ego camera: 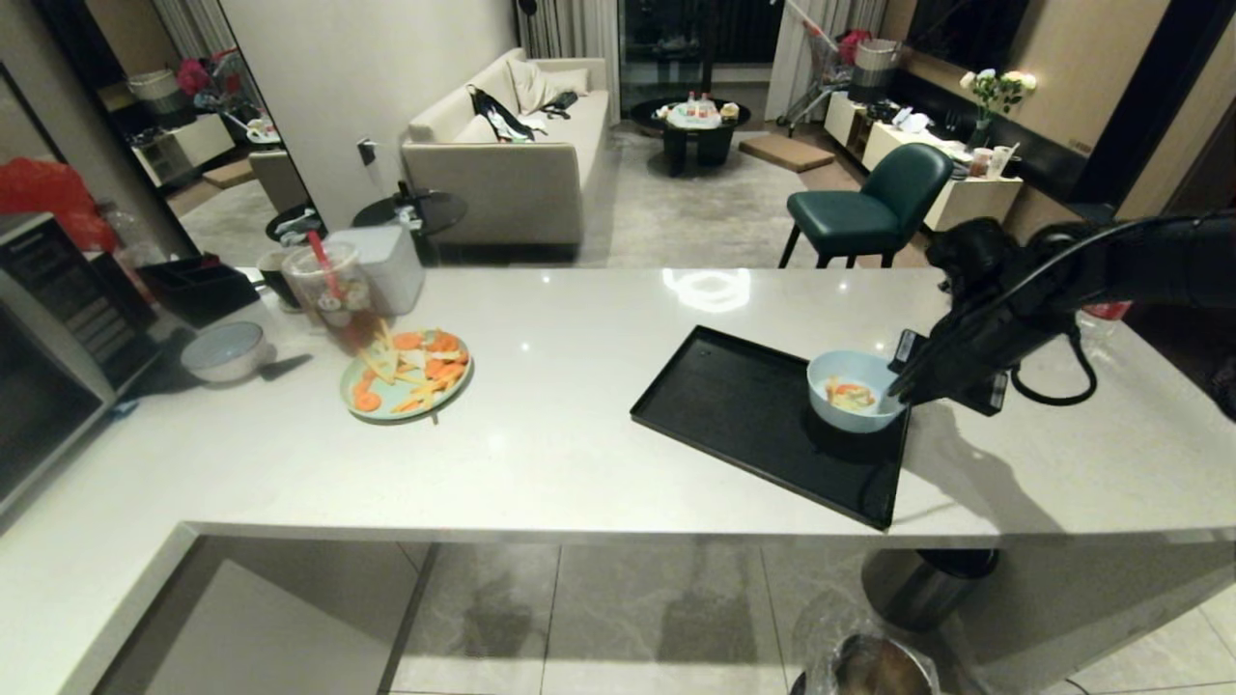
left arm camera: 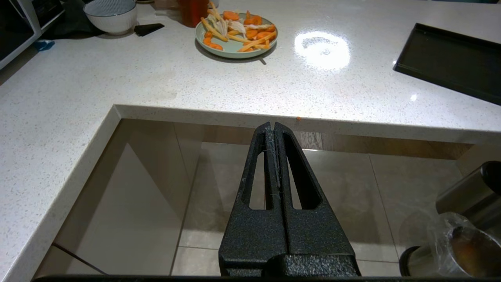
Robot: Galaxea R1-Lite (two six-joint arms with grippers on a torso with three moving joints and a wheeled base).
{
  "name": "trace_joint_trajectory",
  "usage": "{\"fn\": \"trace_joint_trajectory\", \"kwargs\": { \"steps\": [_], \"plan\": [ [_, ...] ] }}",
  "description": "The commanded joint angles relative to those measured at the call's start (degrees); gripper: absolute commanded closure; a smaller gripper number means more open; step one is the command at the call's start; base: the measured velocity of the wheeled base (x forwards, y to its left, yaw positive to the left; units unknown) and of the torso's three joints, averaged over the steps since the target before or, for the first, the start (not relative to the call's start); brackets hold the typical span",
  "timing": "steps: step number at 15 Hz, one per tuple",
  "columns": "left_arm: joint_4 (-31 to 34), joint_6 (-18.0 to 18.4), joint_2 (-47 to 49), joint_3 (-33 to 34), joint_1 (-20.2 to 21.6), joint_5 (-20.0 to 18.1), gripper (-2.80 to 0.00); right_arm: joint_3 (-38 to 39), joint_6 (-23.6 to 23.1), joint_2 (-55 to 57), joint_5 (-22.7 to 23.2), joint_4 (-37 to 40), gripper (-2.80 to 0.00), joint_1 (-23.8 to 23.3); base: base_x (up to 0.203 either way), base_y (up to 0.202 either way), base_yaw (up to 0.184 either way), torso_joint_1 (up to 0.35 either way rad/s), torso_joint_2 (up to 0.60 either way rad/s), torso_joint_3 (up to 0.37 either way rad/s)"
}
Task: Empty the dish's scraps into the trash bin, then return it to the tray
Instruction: Pick up the bowl with leftover food, then move the bowl over the trash can
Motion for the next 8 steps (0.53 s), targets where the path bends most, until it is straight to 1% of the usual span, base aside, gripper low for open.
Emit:
{"fn": "trace_joint_trajectory", "kwargs": {
  "steps": [1,4,8],
  "plan": [
    [-0.02,-0.05,0.06,0.00,0.05,0.03,0.00,5.83,-0.65,-8.11,-0.03,0.04,0.00,0.97,0.000,0.000,0.000,0.000,0.00,0.000],
    [-0.02,-0.05,0.06,0.00,-0.02,0.03,0.00,15.40,-1.14,-18.23,-0.12,-0.09,0.00,2.74,0.000,0.000,0.000,0.000,0.00,0.000],
    [-0.02,-0.05,0.06,0.00,-0.04,0.03,0.00,32.91,-1.50,-34.06,-0.29,-1.04,0.00,5.95,0.000,0.000,0.000,0.000,0.00,0.000]
  ]
}}
